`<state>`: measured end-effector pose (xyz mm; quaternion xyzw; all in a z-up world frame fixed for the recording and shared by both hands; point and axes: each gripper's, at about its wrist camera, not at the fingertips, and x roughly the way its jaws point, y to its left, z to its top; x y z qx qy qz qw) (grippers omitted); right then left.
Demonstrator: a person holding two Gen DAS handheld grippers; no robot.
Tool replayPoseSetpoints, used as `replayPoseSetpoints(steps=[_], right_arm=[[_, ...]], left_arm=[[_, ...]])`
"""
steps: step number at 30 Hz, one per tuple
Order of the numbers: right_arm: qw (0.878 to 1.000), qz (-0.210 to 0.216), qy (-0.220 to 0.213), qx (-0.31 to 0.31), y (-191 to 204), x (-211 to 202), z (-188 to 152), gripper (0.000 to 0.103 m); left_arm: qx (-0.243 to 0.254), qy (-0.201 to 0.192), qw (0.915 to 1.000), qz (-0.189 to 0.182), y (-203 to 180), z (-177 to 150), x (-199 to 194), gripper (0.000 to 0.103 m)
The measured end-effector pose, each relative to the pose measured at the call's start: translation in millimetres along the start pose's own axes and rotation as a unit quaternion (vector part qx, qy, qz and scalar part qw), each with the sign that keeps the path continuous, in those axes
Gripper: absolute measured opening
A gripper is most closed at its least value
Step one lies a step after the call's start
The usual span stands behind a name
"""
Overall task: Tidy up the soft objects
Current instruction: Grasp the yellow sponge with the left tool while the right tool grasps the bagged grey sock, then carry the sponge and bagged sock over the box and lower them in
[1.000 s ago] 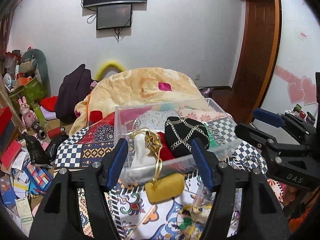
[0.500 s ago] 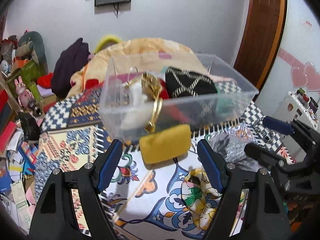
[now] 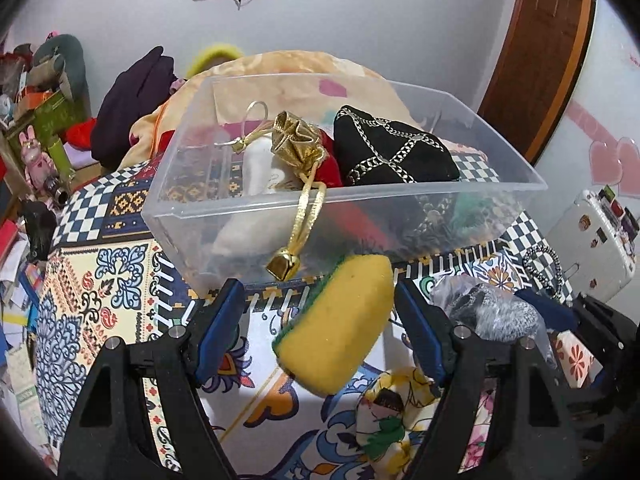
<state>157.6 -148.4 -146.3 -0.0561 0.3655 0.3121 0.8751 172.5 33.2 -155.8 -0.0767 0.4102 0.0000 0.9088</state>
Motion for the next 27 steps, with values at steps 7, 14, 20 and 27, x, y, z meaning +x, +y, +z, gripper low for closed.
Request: replayPoseSetpoints(steps=[7,14,20,27], right_arm=[[1.000,-0.005,-0.017,0.001,-1,-15,-2,0.024],[0.999,-0.007,-0.039,0.010,-9,-36,-1,0.022],[0.997,-0.017,-0.076,0.011,-11,-62,12,0.022],[0.991,-0.040,-0.130,0.006,-12,-91,36,0.022]], left_arm=[[0.023,0.011,0.9995,-0.020,-6,-7,0,0.033],[0.046,-0.029,0.9983,-0.017,-15,-15,-32,0.030],[0.045,-0.074,0.9960,-0.022,-13,-6,-66,0.030],[0.031,-0.126,0.9914,-0.017,-7,21,-99,0.030]])
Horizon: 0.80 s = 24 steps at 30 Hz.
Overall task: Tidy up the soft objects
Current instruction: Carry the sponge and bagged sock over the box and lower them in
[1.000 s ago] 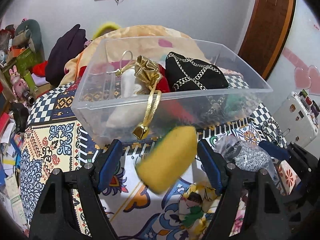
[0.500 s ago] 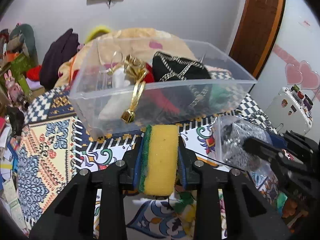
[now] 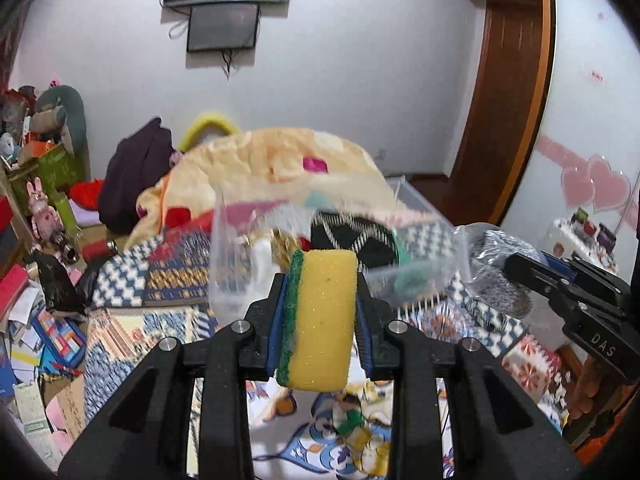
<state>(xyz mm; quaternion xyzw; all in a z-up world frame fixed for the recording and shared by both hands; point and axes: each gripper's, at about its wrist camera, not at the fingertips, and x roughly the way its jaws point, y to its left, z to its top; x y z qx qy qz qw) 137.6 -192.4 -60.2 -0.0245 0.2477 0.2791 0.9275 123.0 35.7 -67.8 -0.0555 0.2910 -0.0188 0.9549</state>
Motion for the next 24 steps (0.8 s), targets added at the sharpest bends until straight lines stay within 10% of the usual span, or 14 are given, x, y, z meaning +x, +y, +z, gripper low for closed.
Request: replayPoseSetpoints(steps=[12,24], right_arm=[[0.998,-0.021,-0.063,-0.004,4,4,42,0.022],[0.999,-0.026,-0.032,0.000,4,46,42,0.022]], left_arm=[[0.010,-0.048,0.9987,0.011,-4,49,-5,0.030],[-0.008,-0.003,0.9997,0.023,-2,57,56,0.030]])
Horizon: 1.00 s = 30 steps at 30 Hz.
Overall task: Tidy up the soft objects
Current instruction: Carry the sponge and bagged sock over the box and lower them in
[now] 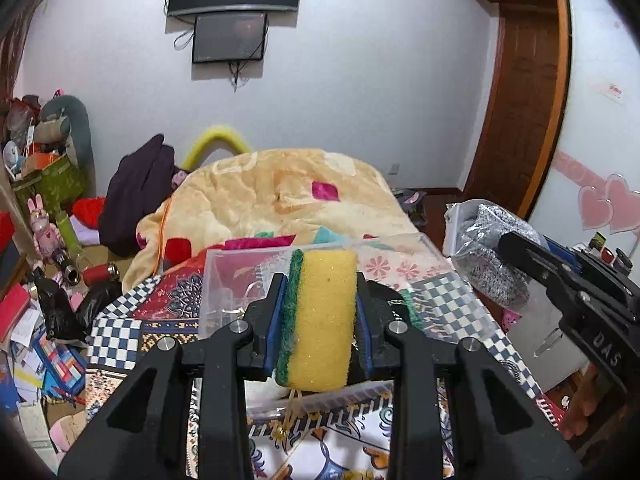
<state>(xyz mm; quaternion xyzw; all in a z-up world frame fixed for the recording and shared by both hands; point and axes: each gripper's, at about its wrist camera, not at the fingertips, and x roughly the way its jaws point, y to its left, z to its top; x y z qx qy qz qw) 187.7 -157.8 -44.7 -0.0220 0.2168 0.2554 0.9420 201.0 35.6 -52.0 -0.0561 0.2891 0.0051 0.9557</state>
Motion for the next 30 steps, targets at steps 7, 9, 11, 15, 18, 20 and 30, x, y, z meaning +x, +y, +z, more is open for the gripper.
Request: replayPoseSetpoints(steps=[7,9,11,15,18,20,30], right_arm=[[0.999,-0.010,0.047,0.003,-4,33,-12,0.022],[0.998,-0.012,0.062,0.005,-7,39,-17,0.022],[0.997,-0.011,0.075,0.007,-10,45,-21,0.022],[0.996,-0.010,0.094,0.004,-11,50,-28,0.022],[0.995,-0.010,0.099,-0.009,-8,49,-31,0.023],[0.995,-0.009,0.102,-0.016,-7,48,-30,0.024],[0.996,-0.010,0.085,-0.029,-8,24,-23,0.054]], left_arm=[[0.004,0.035,0.9993,0.013,-4,-6,39,0.030],[0.008,0.047,0.9988,0.012,-6,-9,49,0.030],[0.013,0.055,0.9983,0.014,-8,-13,58,0.030],[0.023,0.069,0.9972,0.019,-11,-20,69,0.030],[0.034,0.079,0.9960,0.023,-13,-24,73,0.033],[0.038,0.083,0.9956,0.024,-14,-27,73,0.041],[0.049,0.058,0.9968,0.026,-23,-31,46,0.063]])
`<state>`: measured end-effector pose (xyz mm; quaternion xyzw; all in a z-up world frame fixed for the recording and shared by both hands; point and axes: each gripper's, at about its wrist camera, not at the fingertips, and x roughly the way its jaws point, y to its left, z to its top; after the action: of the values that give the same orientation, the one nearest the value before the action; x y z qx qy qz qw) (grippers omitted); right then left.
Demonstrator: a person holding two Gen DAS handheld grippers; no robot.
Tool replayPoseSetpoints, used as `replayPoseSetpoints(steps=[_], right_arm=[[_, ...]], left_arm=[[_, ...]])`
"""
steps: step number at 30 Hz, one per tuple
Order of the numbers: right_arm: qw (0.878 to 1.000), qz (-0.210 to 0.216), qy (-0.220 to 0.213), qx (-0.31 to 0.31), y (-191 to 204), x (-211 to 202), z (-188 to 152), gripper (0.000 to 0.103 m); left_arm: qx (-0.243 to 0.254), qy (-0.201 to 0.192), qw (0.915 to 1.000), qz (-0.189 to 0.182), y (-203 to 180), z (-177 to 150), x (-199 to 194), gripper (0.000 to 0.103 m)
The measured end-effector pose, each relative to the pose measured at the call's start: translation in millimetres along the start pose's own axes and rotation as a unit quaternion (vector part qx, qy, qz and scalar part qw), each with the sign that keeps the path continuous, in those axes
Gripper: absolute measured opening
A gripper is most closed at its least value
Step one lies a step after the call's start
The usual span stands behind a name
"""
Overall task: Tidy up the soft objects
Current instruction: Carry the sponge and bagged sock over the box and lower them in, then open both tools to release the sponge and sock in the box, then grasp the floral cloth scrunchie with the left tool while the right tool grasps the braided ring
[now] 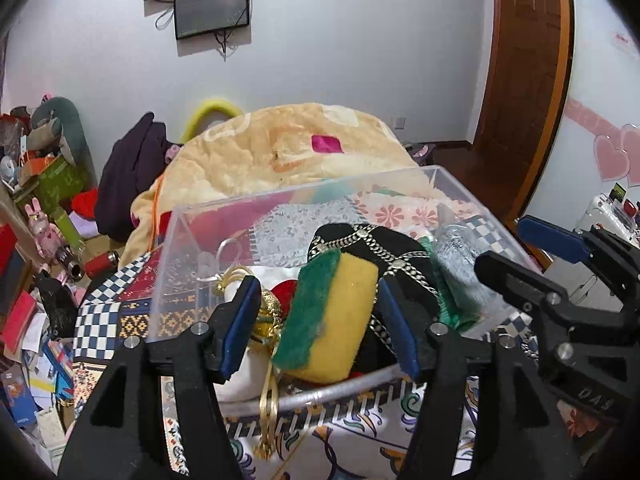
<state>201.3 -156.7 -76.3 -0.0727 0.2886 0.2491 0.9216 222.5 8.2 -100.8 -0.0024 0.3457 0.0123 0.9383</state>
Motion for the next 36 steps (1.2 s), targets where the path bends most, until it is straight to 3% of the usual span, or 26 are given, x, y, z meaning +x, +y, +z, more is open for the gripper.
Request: replayPoseSetpoints(steps=[5,10,11,14,16,24,29,36], right_arm=[[1.000,-0.005,-0.026,0.002,-7,-24,2,0.068],[0.999,-0.013,-0.042,0.003,-16,-46,1,0.076],[0.999,-0.017,-0.045,0.003,-18,-50,-2,0.080],[0.999,-0.029,-0.043,0.002,-25,-58,-10,0.082],[0.999,-0.039,-0.036,-0.001,-30,-58,-16,0.083],[0.998,-0.057,0.030,0.011,-49,-46,-60,0.086],[0.995,-0.053,0.081,0.012,-57,-29,-86,0.086],[0.993,-0.043,0.108,0.027,-63,-16,-101,0.086]], left_arm=[[-0.007,-0.026,0.9996,-0.012,1,2,-28,0.064],[-0.013,-0.046,0.9985,-0.026,2,2,-57,0.065],[-0.014,-0.048,0.9983,-0.030,2,1,-63,0.067],[-0.015,-0.058,0.9976,-0.034,1,-7,-78,0.091],[-0.012,-0.063,0.9973,-0.036,-1,-14,-87,0.092],[0.009,-0.030,0.9984,-0.047,-18,-46,-86,0.097],[0.005,0.017,0.9980,-0.061,-26,-72,-69,0.097],[0.014,0.069,0.9960,-0.056,-36,-106,-49,0.097]])
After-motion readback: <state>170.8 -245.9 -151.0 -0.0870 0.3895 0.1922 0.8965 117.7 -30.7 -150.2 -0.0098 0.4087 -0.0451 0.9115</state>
